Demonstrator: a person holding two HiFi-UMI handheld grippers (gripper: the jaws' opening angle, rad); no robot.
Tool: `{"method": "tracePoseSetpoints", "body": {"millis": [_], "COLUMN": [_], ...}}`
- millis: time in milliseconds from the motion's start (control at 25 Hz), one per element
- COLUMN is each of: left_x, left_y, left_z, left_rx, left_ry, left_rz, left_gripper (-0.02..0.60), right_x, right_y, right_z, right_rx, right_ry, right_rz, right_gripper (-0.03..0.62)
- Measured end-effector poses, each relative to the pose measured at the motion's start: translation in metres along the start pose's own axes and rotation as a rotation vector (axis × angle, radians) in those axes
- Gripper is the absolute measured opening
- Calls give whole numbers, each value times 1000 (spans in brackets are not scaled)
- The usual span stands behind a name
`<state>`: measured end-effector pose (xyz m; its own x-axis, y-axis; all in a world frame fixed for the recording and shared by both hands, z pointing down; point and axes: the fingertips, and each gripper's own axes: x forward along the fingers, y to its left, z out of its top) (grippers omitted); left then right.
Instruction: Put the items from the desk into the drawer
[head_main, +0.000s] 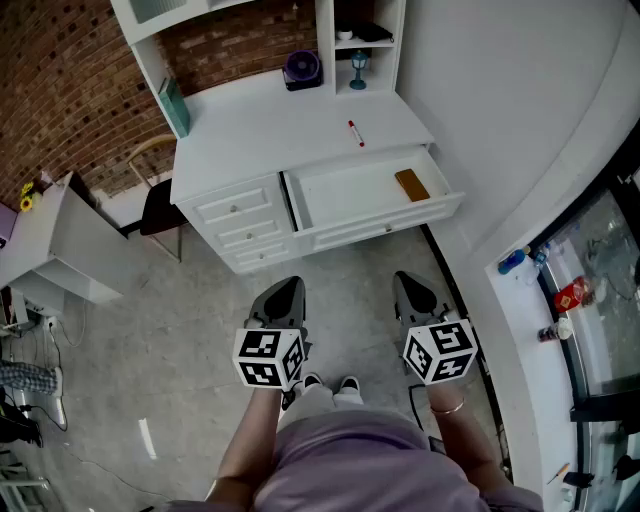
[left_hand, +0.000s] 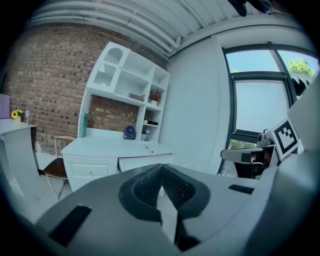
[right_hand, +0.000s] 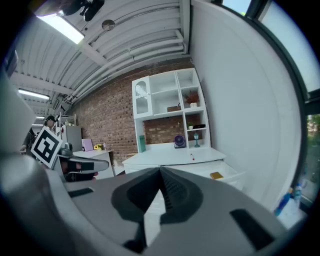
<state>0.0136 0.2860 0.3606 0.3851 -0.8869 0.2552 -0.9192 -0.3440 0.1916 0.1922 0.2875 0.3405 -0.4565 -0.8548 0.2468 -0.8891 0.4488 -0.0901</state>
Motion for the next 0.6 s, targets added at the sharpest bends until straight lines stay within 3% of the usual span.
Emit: {"method": "tracePoseSetpoints", "body": {"millis": [320, 600], "left_x": [-3, 4], "left_y": [-9, -10], "left_z": [-10, -16], "left_rx": [-5, 9], "left_ry": [16, 33], "left_rz": [26, 54], "left_gripper": [-2, -2], "right_x": [-8, -9], "right_y": [-6, -29], "right_z": [-16, -18], "right_rx": [23, 36], "right_ry": [22, 20], "right_rz": [27, -8], "right_gripper": [3, 5]}}
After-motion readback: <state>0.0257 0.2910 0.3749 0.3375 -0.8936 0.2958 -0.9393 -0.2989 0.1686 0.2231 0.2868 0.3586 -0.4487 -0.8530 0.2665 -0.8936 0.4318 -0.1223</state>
